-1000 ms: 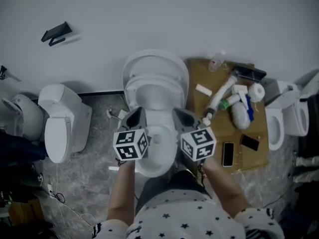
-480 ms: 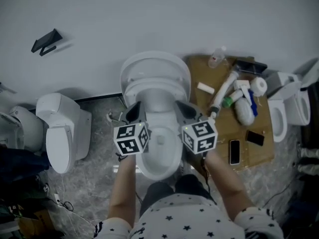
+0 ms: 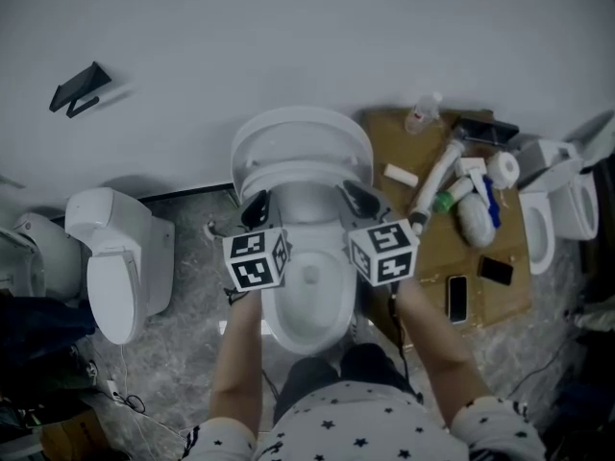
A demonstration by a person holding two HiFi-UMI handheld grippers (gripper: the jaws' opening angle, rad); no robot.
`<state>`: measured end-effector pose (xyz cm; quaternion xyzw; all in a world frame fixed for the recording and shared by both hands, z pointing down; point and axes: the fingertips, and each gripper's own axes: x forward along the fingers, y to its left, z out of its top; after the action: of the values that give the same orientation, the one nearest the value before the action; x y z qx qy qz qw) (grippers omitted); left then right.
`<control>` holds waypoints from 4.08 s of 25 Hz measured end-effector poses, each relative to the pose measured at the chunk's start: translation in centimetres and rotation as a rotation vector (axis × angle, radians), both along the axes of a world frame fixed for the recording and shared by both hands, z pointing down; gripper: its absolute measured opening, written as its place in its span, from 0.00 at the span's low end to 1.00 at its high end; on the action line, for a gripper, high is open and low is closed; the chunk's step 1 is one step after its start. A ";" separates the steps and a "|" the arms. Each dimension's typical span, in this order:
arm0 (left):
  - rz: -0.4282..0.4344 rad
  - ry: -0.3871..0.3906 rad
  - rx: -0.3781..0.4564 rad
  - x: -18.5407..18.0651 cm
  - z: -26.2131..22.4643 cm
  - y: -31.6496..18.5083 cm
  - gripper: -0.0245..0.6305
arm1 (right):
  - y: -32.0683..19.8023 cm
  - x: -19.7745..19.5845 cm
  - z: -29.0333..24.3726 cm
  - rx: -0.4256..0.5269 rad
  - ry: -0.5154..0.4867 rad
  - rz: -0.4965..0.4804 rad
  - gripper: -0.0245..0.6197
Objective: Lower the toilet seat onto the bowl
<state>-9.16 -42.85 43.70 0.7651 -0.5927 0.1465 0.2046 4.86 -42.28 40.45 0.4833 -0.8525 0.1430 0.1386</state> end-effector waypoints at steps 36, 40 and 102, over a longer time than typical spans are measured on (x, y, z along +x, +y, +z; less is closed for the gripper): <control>0.092 -0.093 -0.011 -1.1 2.6 -6.2 0.36 | -5.6 -1.4 4.2 -0.046 0.116 -0.007 0.31; 0.091 -0.088 -0.015 -1.2 2.6 -6.2 0.36 | -5.7 -1.5 4.3 -0.041 0.118 -0.007 0.31; 0.116 -0.121 -0.019 -1.9 2.8 6.2 0.36 | 6.6 -2.1 4.2 -0.059 0.141 -0.028 0.32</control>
<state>-11.06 -36.63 46.50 0.7859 -0.5573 0.2096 0.1669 2.81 -35.64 44.67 0.4757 -0.8428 0.1317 0.2145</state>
